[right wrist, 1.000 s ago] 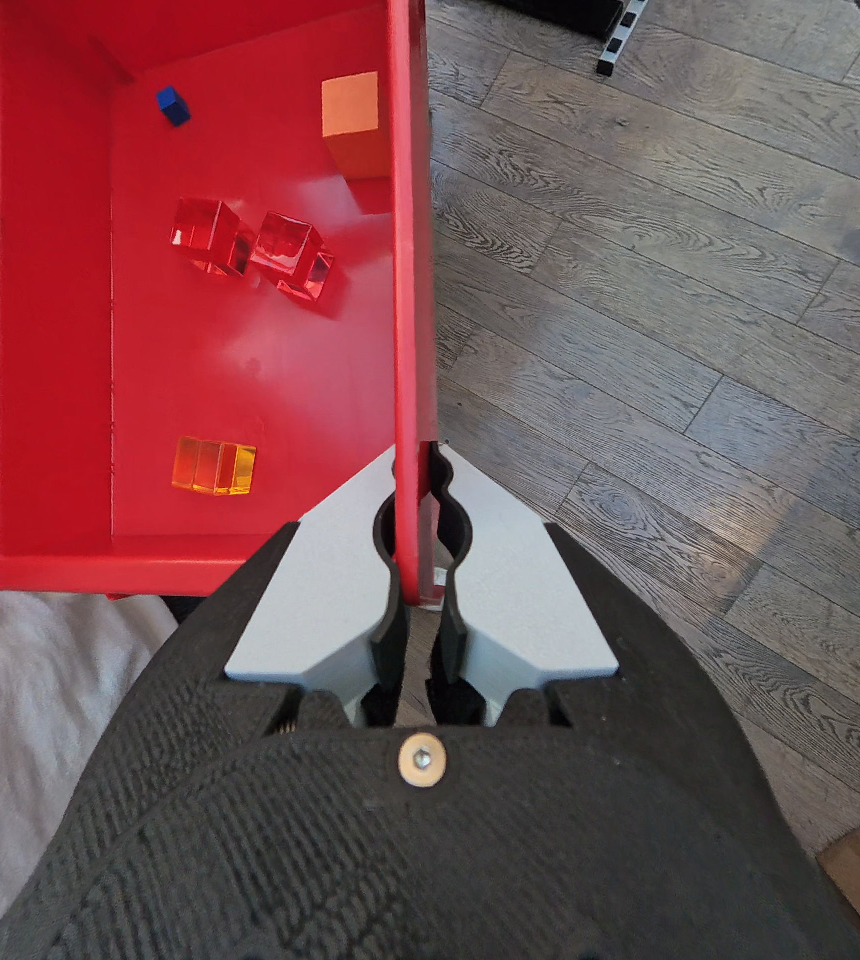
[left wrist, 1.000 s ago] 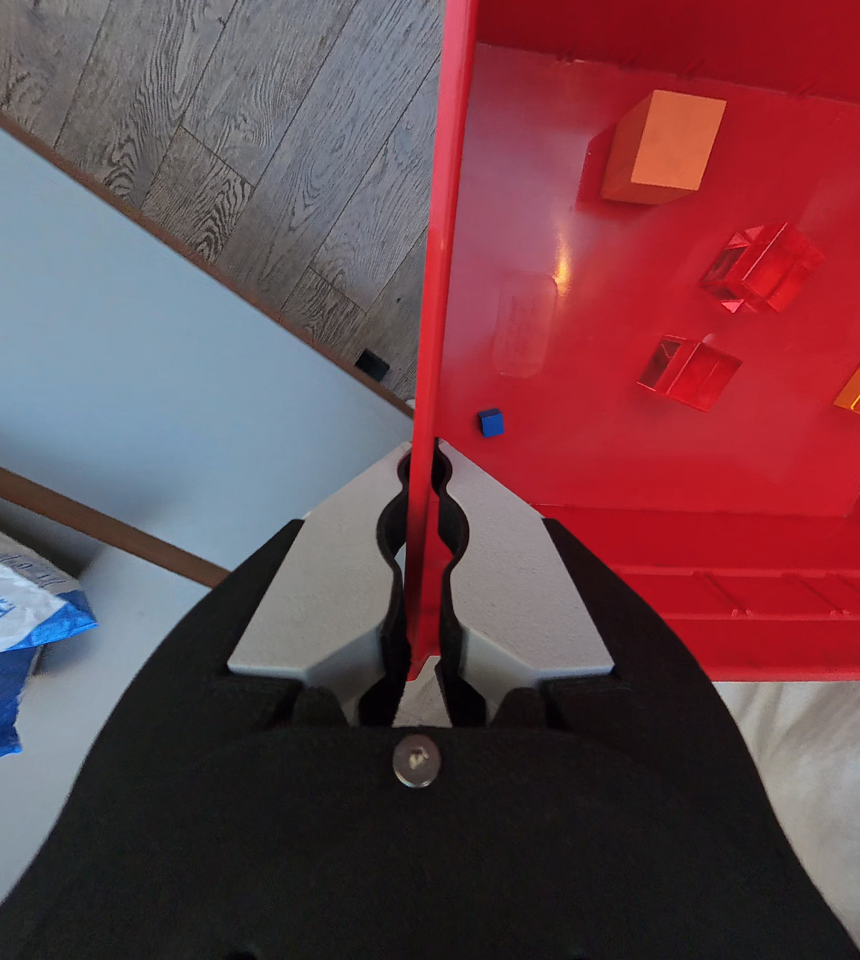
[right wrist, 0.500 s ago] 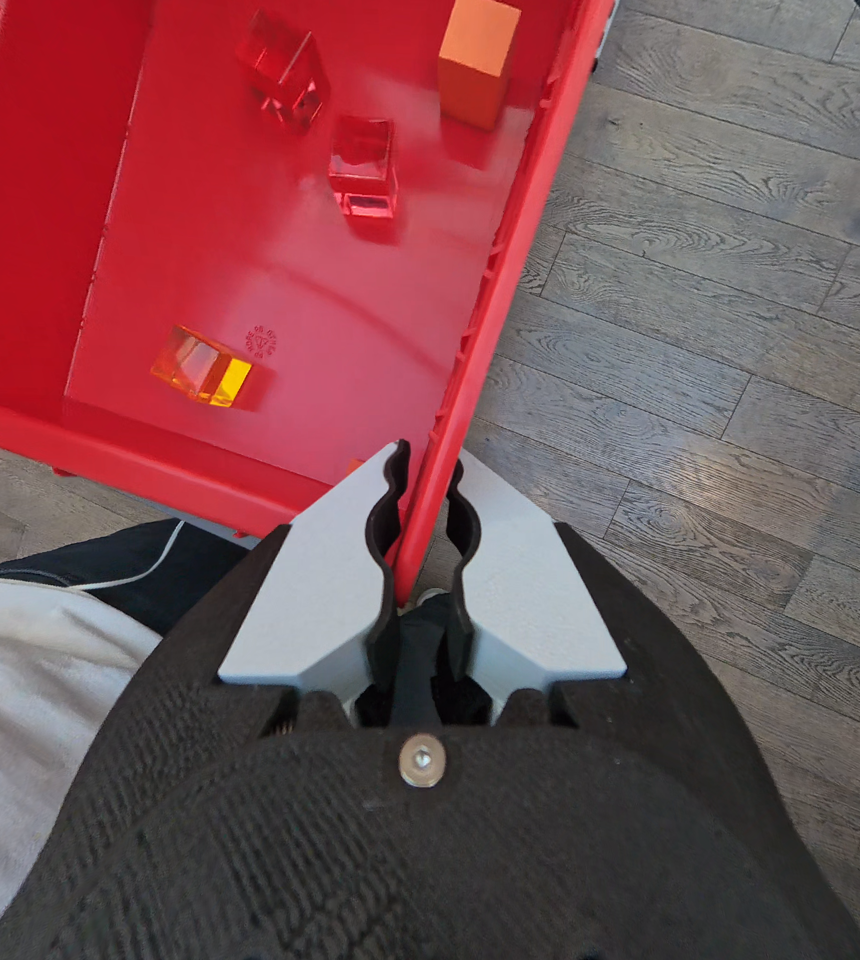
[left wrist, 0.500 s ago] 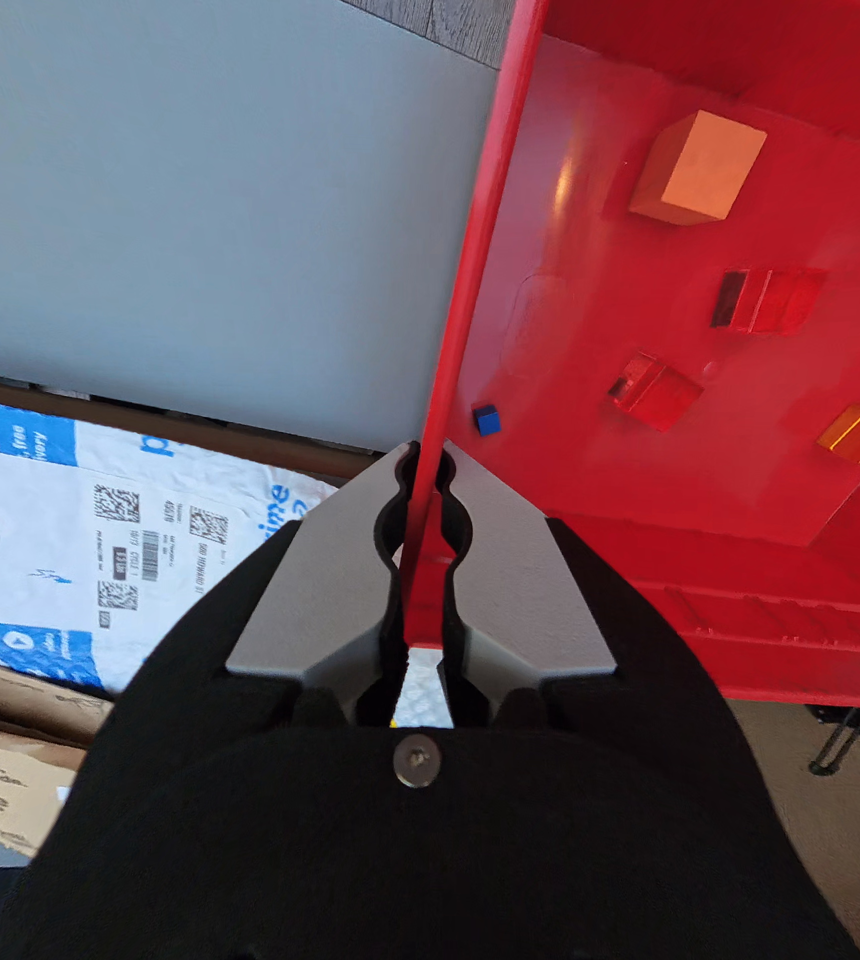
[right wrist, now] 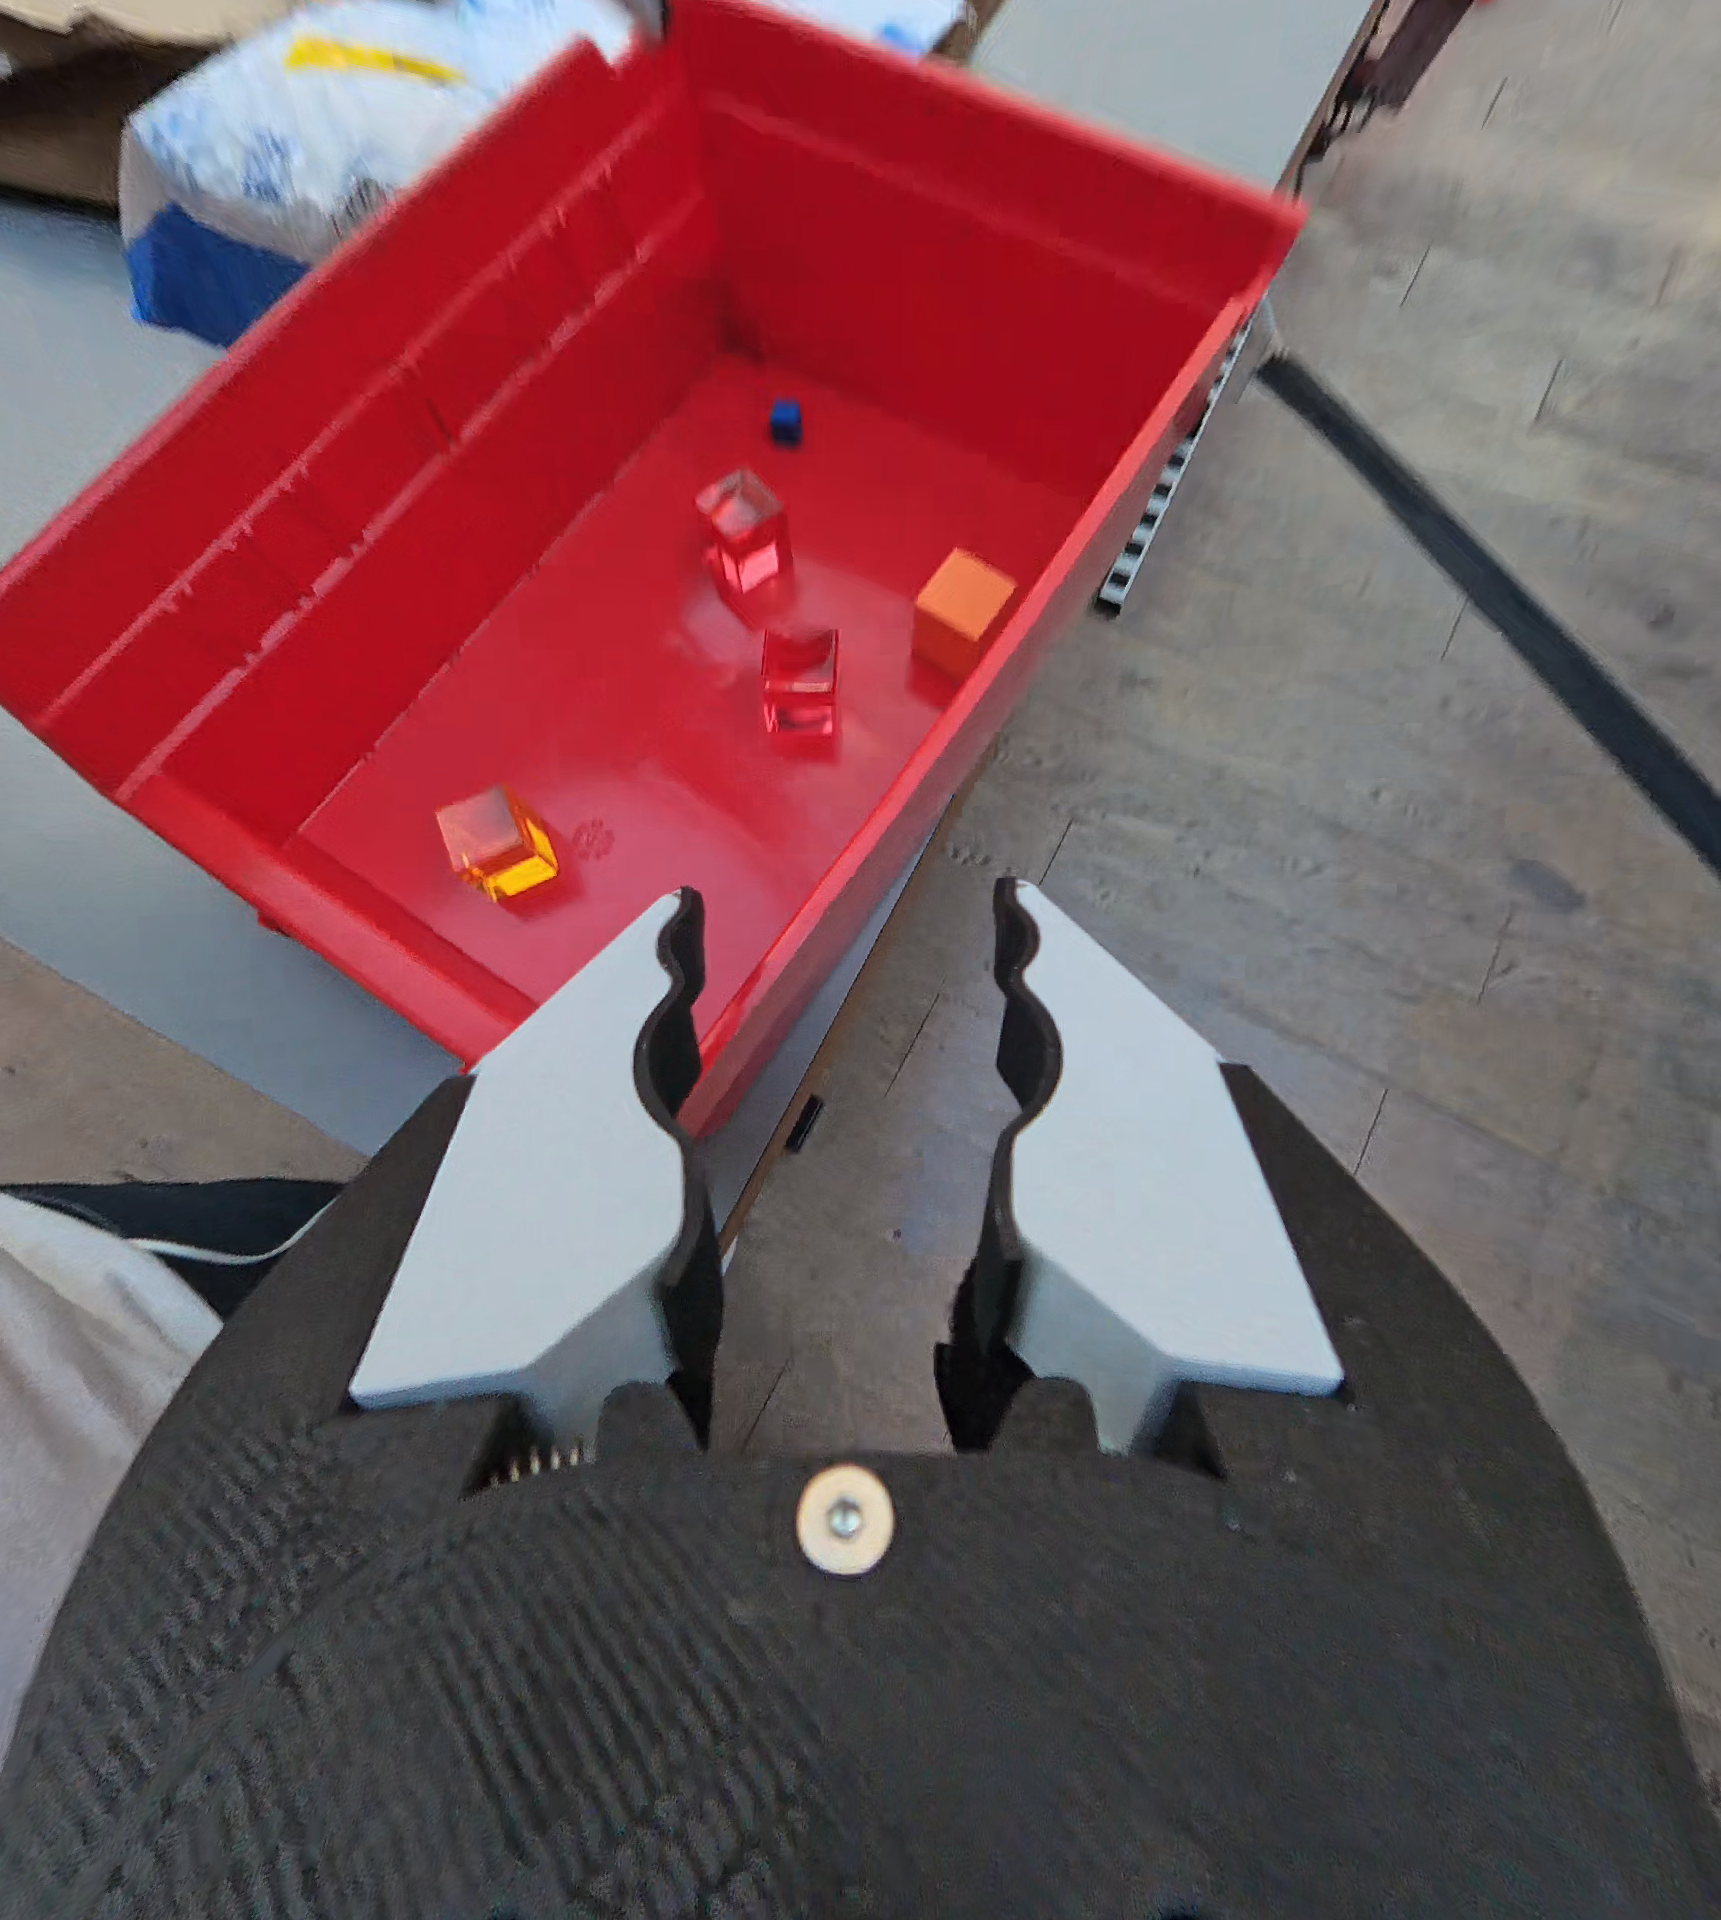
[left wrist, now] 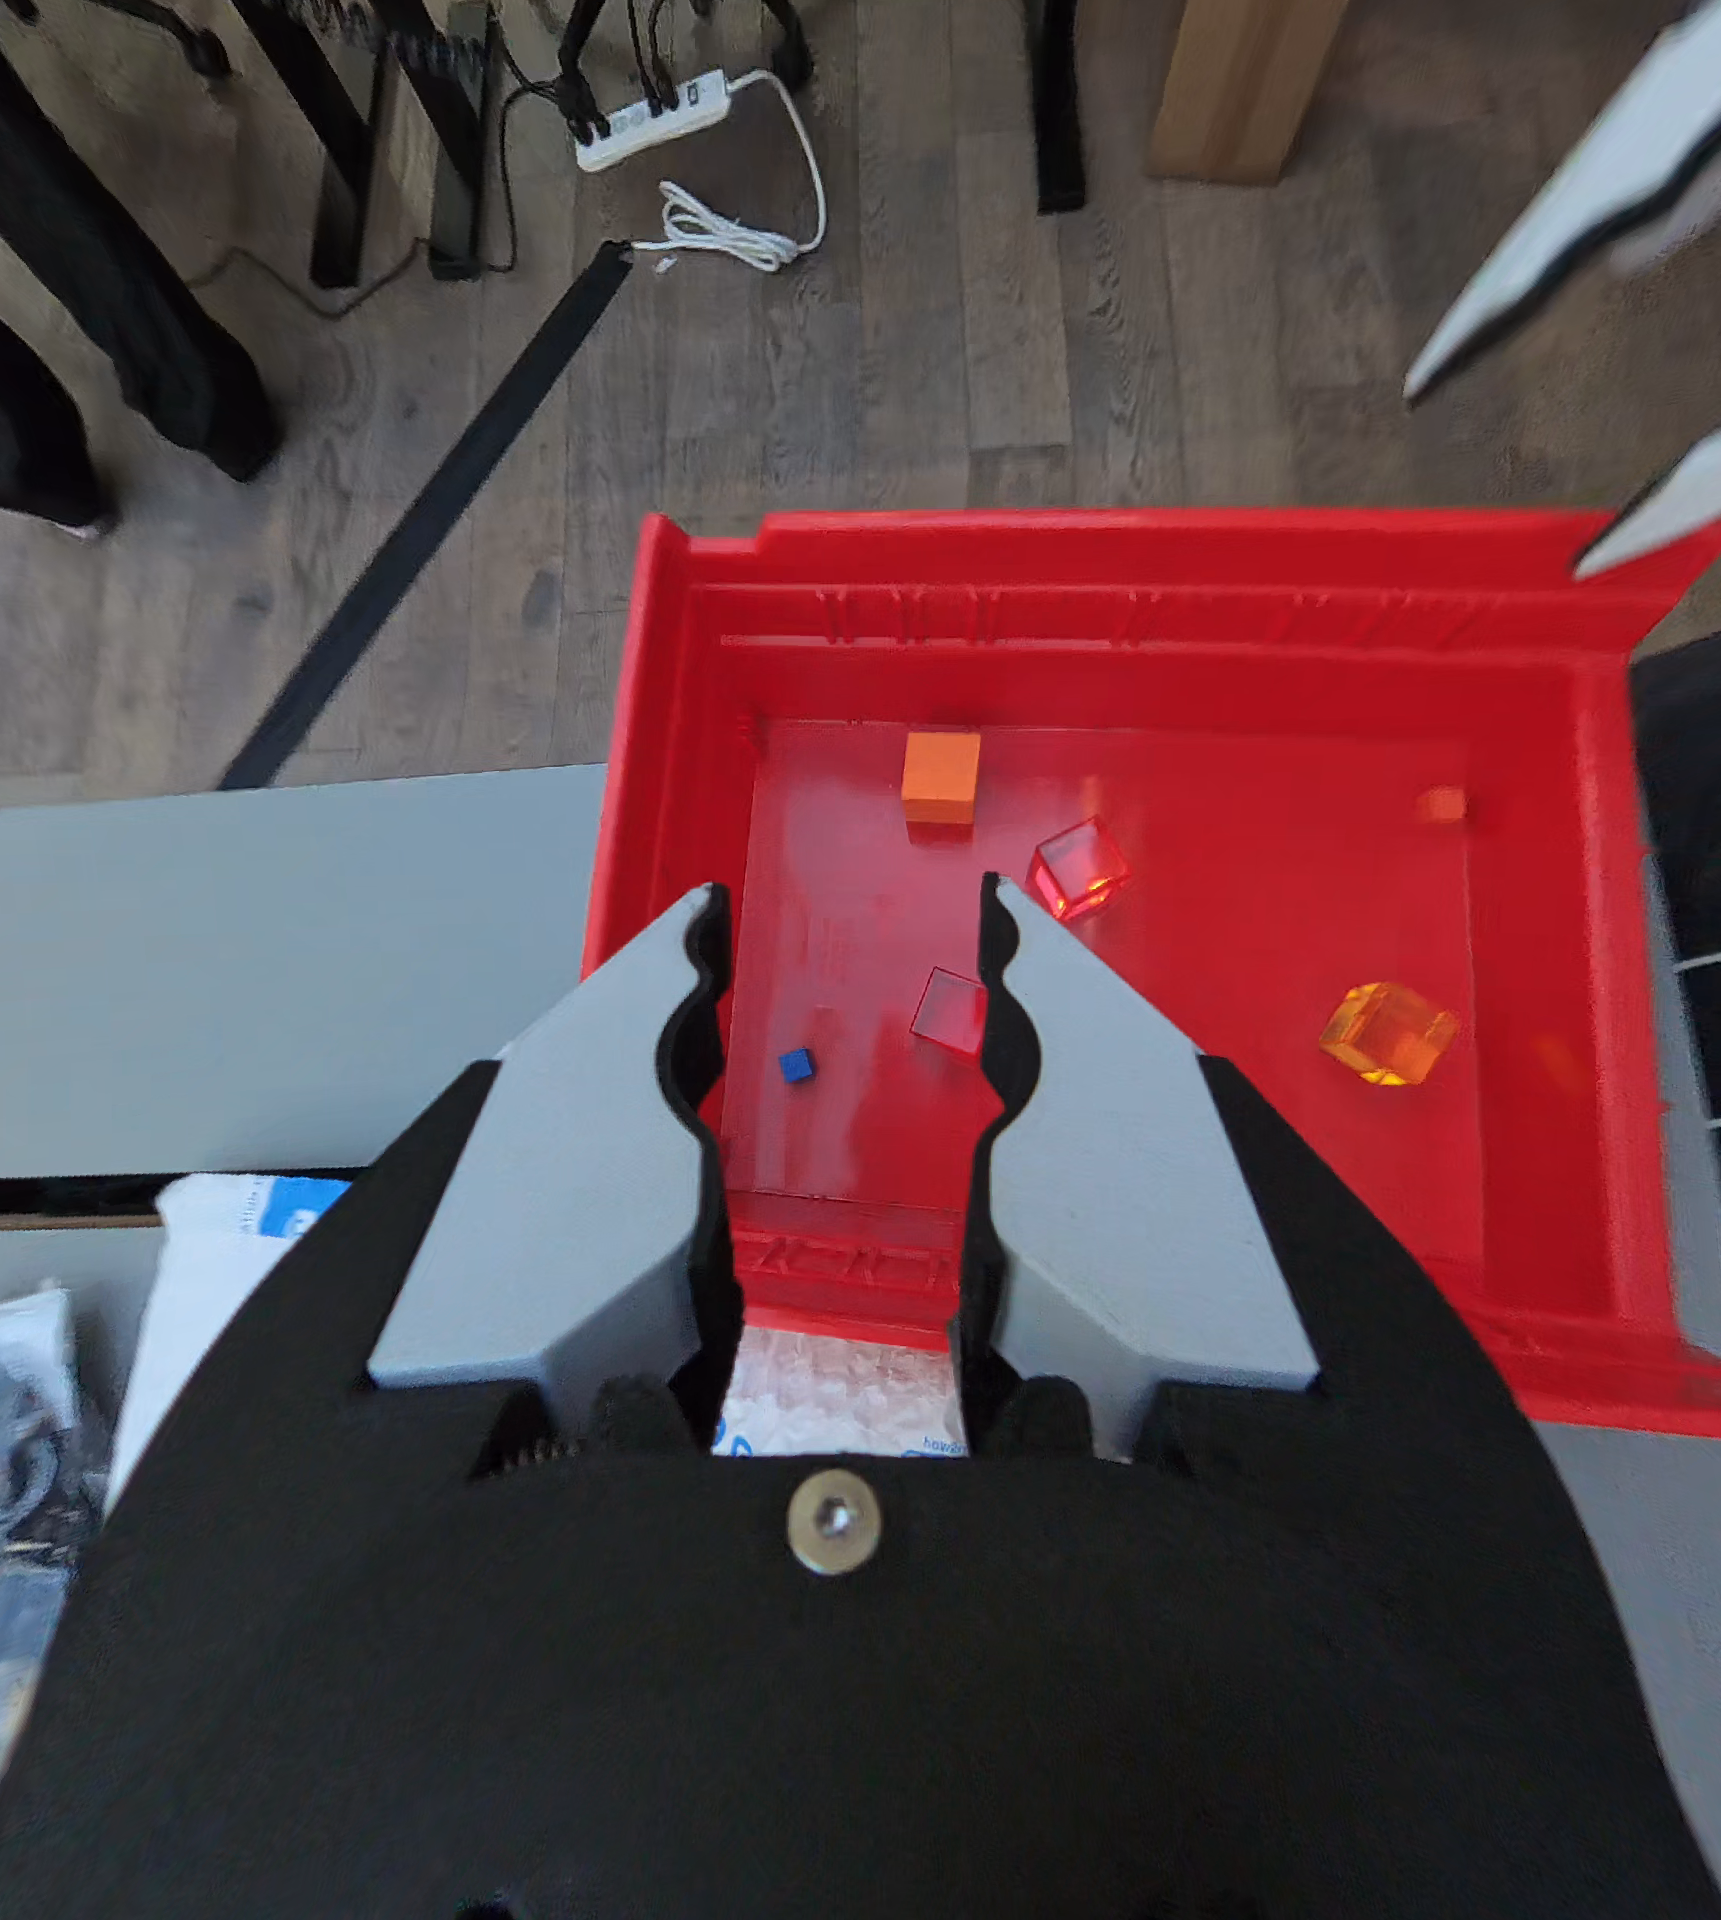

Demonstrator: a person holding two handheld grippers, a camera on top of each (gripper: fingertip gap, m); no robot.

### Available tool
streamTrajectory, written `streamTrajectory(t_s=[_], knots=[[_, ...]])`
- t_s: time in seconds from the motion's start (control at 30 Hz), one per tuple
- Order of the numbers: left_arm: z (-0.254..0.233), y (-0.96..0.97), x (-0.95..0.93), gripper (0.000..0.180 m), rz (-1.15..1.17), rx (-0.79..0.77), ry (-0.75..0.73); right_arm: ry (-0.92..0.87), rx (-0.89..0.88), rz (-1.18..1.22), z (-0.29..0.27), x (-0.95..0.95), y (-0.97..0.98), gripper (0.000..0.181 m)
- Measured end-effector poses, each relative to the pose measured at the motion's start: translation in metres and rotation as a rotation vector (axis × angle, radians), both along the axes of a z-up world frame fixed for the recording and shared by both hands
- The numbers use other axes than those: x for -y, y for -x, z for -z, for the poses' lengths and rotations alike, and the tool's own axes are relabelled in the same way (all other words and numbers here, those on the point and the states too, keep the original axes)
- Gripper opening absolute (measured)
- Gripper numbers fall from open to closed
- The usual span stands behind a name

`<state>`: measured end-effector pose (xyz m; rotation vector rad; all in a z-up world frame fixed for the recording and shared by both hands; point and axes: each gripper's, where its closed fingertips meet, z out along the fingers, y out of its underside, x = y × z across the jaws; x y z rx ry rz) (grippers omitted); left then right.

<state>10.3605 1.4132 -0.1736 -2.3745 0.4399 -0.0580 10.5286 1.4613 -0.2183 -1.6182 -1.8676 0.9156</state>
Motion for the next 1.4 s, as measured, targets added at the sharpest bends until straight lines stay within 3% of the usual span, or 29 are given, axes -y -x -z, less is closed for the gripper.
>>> streamTrajectory(t_s=[0.03, 0.1, 0.17, 0.23, 0.43, 0.5, 0.53, 0.6, 0.7, 0.8, 0.97, 1.2, 1.4], knots=[[0.011, -0.010, 0.003, 0.050, 0.038, -0.116, -0.002, -0.006, -0.044, -0.008, -0.012, -0.002, 0.005, 0.054], [0.047, -0.012, 0.011, 0.024, 0.142, -0.398, 0.112, 0.005, -0.067, -0.023, -0.024, -0.004, 0.015, 0.055], [0.080, -0.007, 0.011, 0.034, 0.177, -0.500, 0.236, 0.003, -0.043, -0.039, -0.024, -0.002, 0.027, 0.055], [0.107, -0.009, 0.015, 0.043, 0.184, -0.415, 0.378, -0.021, -0.019, -0.065, -0.022, 0.002, 0.038, 0.056], [0.132, -0.026, 0.020, 0.055, 0.156, -0.091, 0.606, 0.025, 0.056, -0.087, -0.016, 0.023, 0.062, 0.056], [0.140, -0.027, 0.026, 0.056, 0.159, -0.069, 0.674, 0.022, 0.072, -0.101, -0.011, 0.029, 0.063, 0.055], [0.143, -0.025, 0.030, 0.052, 0.168, -0.085, 0.709, 0.018, 0.081, -0.109, -0.008, 0.032, 0.062, 0.055], [0.147, -0.024, 0.034, 0.025, 0.198, -0.133, 0.739, 0.004, 0.099, -0.123, -0.004, 0.036, 0.062, 0.055], [0.145, -0.027, 0.030, 0.026, 0.201, -0.144, 0.698, -0.010, 0.119, -0.157, 0.004, 0.046, 0.063, 0.052], [0.132, -0.031, 0.030, 0.026, 0.120, -0.055, 0.631, -0.018, 0.153, -0.181, 0.014, 0.056, 0.067, 0.052], [0.083, -0.019, 0.038, 0.025, -0.074, 0.040, 0.432, -0.102, 0.236, -0.150, 0.036, 0.058, 0.073, 0.050], [0.015, -0.018, 0.063, 0.025, -0.310, 0.233, 0.151, -0.081, 0.374, -0.020, 0.058, 0.051, 0.099, 0.063], [-0.011, -0.014, 0.098, 0.025, -0.341, 0.150, 0.130, -0.153, 0.610, -0.057, 0.094, 0.046, 0.104, 0.058]])
